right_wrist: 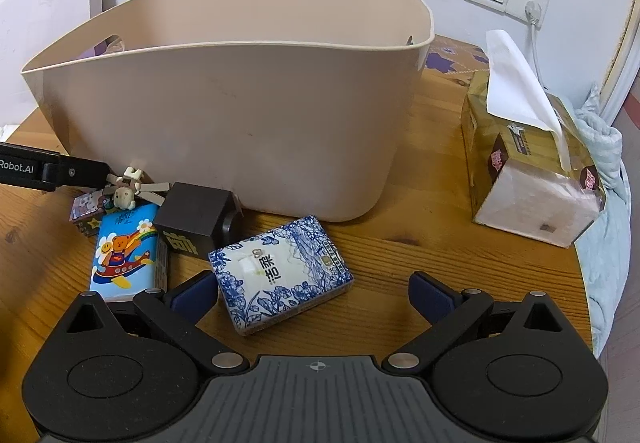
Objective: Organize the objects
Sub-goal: 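Grasp the white box with the left tool while the right tool grasps the blue-and-white tissue pack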
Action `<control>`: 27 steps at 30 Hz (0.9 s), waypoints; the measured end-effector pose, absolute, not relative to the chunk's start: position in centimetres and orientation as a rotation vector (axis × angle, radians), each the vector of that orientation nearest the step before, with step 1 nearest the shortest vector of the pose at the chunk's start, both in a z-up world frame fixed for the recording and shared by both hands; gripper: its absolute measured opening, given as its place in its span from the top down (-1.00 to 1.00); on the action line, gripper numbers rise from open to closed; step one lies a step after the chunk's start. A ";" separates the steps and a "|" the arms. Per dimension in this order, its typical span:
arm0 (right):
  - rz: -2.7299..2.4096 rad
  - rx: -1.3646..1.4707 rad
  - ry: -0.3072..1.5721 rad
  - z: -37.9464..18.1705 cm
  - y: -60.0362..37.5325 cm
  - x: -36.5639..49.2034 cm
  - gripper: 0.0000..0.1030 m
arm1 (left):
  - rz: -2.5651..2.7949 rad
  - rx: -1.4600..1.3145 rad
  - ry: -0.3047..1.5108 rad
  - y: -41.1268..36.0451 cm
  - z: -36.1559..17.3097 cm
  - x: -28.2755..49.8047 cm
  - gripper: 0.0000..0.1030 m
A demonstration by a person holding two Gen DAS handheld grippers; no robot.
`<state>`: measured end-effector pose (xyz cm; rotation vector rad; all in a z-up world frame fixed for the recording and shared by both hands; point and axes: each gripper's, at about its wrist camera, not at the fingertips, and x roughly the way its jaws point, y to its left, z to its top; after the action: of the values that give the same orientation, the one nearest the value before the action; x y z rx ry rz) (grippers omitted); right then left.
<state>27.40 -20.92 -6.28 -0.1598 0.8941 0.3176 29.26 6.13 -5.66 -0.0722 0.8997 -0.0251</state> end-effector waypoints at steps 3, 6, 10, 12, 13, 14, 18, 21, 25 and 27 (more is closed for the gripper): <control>0.319 -0.156 0.891 -6.4 -20.9 27.5 -1.00 | -0.023 -0.073 0.931 6.3 -6.2 29.5 -0.61; 0.322 -0.156 0.893 -6.5 -20.7 27.6 -1.00 | -0.033 -0.071 0.923 6.3 -6.3 29.4 -0.60; 0.326 -0.161 0.892 -6.6 -20.4 27.8 -0.93 | -0.039 -0.073 0.911 6.1 -6.4 29.5 -0.51; 0.329 -0.159 0.893 -6.6 -20.3 27.9 -0.88 | -0.050 -0.064 0.909 6.0 -6.3 29.4 -0.39; 0.330 -0.156 0.894 -6.6 -20.3 27.9 -0.81 | -0.053 -0.054 0.907 6.0 -6.2 29.3 -0.24; 0.332 -0.153 0.894 -6.6 -20.2 27.9 -0.74 | -0.054 -0.042 0.905 5.8 -6.2 29.2 -0.19; 0.325 -0.150 0.884 -6.3 -20.3 27.8 -0.35 | -0.060 -0.044 0.906 5.9 -6.1 28.8 -0.19; 0.328 -0.156 0.886 -6.2 -20.2 27.7 -0.32 | -0.061 -0.045 0.902 6.1 -6.0 28.3 -0.18; 0.334 -0.174 0.881 -6.1 -20.2 27.0 -0.32 | -0.067 -0.031 0.889 6.2 -5.5 27.4 -0.18; 0.333 -0.176 0.877 -5.9 -20.4 26.5 -0.32 | -0.071 -0.017 0.876 6.2 -5.0 26.9 -0.18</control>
<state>26.50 -20.36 -5.87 -0.1762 0.8771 0.3334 26.90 6.19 -5.04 -0.0168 0.8759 -0.0708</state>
